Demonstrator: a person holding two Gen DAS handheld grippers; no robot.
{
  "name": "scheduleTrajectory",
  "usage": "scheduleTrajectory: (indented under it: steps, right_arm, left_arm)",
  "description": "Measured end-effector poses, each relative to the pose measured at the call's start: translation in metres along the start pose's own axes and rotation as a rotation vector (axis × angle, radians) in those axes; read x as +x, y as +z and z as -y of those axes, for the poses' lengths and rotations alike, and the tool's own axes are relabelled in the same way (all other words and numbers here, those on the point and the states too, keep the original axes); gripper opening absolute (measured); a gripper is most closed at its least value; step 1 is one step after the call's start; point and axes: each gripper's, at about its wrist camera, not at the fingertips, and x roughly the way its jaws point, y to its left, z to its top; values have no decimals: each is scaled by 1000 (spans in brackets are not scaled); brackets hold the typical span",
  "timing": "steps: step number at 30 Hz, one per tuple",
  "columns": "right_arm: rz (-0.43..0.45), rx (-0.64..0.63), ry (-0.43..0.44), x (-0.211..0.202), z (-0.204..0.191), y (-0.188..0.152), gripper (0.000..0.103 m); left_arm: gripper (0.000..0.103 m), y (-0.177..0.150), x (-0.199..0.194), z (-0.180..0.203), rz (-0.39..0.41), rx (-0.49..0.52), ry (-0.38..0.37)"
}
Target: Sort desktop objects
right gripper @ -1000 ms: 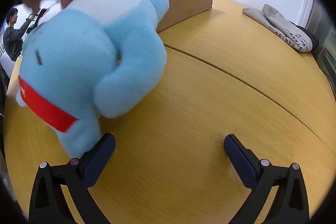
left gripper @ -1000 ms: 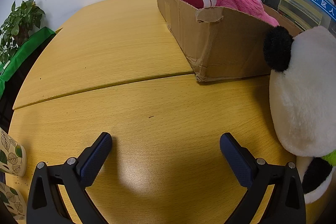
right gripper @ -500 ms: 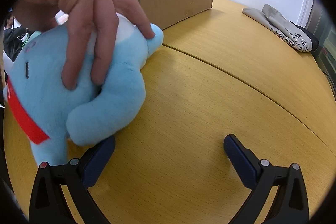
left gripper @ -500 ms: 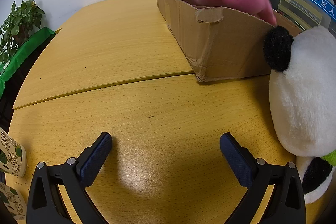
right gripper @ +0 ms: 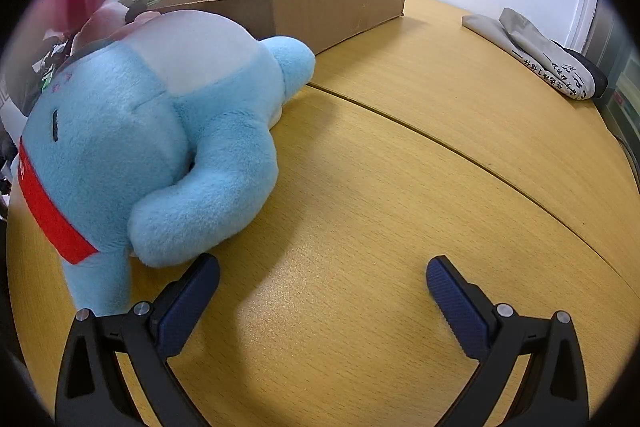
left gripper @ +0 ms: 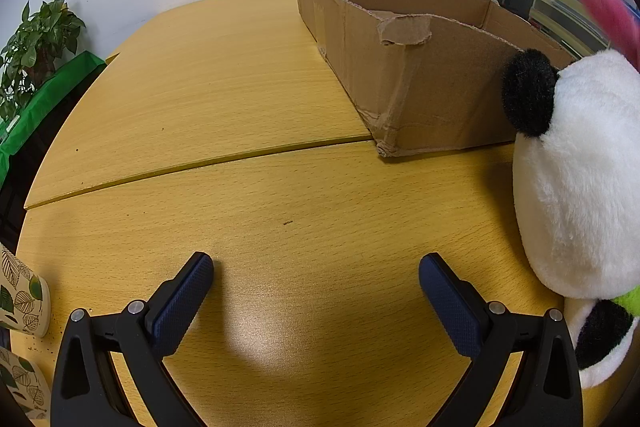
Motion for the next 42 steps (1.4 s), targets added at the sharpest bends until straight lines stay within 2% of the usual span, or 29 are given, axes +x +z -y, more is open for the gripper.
scheduleTrajectory:
  steps: [16,24,27,31,34,39,42]
  right_arm:
    - [0,2,-2,0,-1,0,103]
    - [0,58,-46,-4,-7,-5,103]
    - [-40,95,-63,-12,-12,-12,103]
    - [-77,164,-77,-48,-29,-22,103]
    - [-61,239,-160,-96,-44,-17,103]
    - [-16,350,-256,-169,-79,25,103]
    - [-4,378,-303,-194,-105,60,103]
  left_arm:
    - [103,0,-1,-6,0,1,-3]
    - [103,0,-1,-6,1,-24,15]
    - [103,1,0,-6,1,-24,15]
    - [103,1,0,-6,1,-24,15]
    - [103,1,0,-5,0,-24,16]
    - [103,1,-1,-5,0,-25,16]
    - [103,3,1,-5,0,-28,18]
